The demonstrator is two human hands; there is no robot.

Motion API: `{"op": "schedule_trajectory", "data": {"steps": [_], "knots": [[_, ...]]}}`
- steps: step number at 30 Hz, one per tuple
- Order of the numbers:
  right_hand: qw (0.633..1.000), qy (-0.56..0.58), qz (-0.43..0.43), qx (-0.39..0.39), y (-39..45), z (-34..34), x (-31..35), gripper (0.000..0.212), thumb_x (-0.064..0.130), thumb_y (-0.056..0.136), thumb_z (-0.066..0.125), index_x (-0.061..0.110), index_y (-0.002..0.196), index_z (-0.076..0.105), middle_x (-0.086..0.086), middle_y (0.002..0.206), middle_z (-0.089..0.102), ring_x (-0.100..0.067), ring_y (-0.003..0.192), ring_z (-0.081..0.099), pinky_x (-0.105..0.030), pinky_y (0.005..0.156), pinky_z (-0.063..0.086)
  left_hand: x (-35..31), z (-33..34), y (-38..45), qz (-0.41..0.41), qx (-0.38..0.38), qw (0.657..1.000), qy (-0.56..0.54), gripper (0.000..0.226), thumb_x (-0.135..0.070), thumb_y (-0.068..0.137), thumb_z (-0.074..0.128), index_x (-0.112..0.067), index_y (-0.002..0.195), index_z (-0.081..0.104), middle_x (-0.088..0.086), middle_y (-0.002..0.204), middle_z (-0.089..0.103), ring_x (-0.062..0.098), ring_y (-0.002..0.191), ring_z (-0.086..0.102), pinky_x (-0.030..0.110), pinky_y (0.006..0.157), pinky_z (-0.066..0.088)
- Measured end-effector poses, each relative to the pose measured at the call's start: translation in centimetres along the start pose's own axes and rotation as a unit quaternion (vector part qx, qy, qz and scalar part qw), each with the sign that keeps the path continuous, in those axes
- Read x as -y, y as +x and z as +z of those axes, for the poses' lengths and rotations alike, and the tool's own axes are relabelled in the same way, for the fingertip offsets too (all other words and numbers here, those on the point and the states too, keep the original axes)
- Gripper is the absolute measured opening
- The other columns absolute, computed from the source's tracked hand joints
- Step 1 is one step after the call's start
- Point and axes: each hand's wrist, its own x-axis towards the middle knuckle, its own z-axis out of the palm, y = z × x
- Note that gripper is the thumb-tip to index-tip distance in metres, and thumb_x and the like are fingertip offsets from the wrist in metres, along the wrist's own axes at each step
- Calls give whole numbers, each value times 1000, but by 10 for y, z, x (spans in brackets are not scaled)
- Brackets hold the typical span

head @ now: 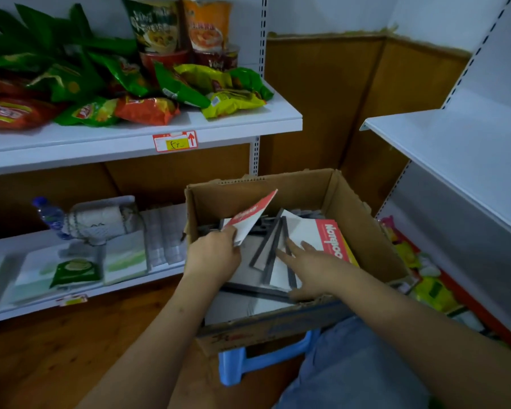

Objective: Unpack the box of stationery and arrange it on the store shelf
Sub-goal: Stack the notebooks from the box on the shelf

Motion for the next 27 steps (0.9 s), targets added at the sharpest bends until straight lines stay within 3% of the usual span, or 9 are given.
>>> {"op": "schedule_trajectory", "data": {"steps": [3, 5, 8, 10, 14, 17, 20, 24, 27], "knots": [[998, -45, -15, -28, -4, -2, 10, 90, 29, 90, 60, 19, 156, 1, -7, 163, -6, -39, 148, 6, -43, 101, 42, -5, 3, -6, 10, 28, 999, 20, 29, -24, 92, 47, -18, 120, 52, 11, 115, 64, 33, 89, 65, 33, 62, 44], [995, -37, 10, -91, -6, -3, 9, 83, 15, 89, 57, 16, 155, 7, -9, 163, 1, -38, 144, 21, -41, 93, 47, -6, 1, -7, 8, 29, 999, 22, 29, -22, 92, 47, -17, 121, 52, 12, 117, 63, 34, 89, 65, 34, 63, 46], [968, 28, 98, -229, -7, -8, -3, 69, 3, 87, 56, 13, 148, 25, -16, 150, 34, -32, 110, 57, -39, 76, 54, -4, 0, -5, -15, 7, 1000, -5, 27, -16, 91, 46, -17, 116, 55, 12, 101, 68, 33, 80, 65, 32, 57, 43], [946, 99, 165, -260, -11, -11, -12, 58, 8, 90, 57, 17, 142, 34, -13, 121, 58, -27, 89, 62, -38, 70, 55, -3, -4, -2, -20, 6, 999, -25, 31, -15, 92, 44, -19, 121, 56, 11, 96, 68, 32, 77, 64, 32, 56, 45], [933, 115, 183, -287, -23, -18, -17, 49, 7, 95, 49, 20, 142, 41, -10, 98, 66, -25, 78, 61, -31, 59, 45, -9, -33, -1, -18, 7, 997, -80, 33, -14, 98, 41, -21, 124, 59, 9, 93, 68, 30, 78, 63, 39, 63, 54], [888, 202, 178, -373, -50, -33, -28, 44, 17, 97, 51, 19, 141, 43, -10, 98, 67, -27, 82, 64, -34, 68, 53, -21, -70, -1, -1, -92, 984, -155, 34, -14, 99, 43, -20, 128, 60, 9, 95, 66, 34, 83, 65, 39, 64, 54], [837, 243, 165, -461, -95, -55, -41, 41, 23, 97, 56, 13, 136, 48, -15, 108, 66, -33, 97, 63, -31, 76, 46, -55, -109, -1, 32, -176, 956, -233, 26, -18, 100, 47, -13, 121, 63, 6, 84, 61, 29, 72, 59, 33, 59, 42], [765, 260, 207, -552, -173, -82, -54, 38, 28, 98, 56, 7, 129, 52, -18, 106, 66, -34, 99, 62, -36, 79, 48, -132, -138, -5, 58, -205, 922, -324, 31, -30, 103, 47, -11, 123, 61, 7, 87, 62, 22, 70, 57, 34, 62, 50], [715, 225, 256, -611, -246, -84, -71, 41, 31, 100, 51, 16, 138, 48, -13, 96, 68, -31, 88, 63, -37, 74, 49, -199, -139, -15, 145, -192, 899, -366, 36, -32, 104, 44, -19, 136, 54, -2, 85, 59, 7, 65, 53, 31, 64, 47]]}}
